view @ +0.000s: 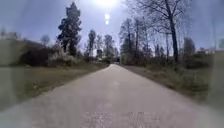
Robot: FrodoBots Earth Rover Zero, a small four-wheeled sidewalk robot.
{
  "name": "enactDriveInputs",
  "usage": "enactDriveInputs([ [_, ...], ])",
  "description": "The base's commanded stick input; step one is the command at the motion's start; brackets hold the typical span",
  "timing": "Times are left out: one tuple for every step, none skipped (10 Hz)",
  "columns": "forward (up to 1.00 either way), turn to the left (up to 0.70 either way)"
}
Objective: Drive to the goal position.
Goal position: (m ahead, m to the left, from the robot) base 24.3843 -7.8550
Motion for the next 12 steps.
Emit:
enactDriveInputs([
  [0.70, 0.00],
  [0.70, 0.00],
  [0.70, 0.00],
  [0.70, 0.00],
  [0.70, 0.00],
  [0.70, 0.00],
  [0.70, 0.00],
  [0.70, 0.00],
  [0.70, 0.00],
  [0.68, 0.00],
  [0.60, 0.00],
  [0.60, 0.00],
])
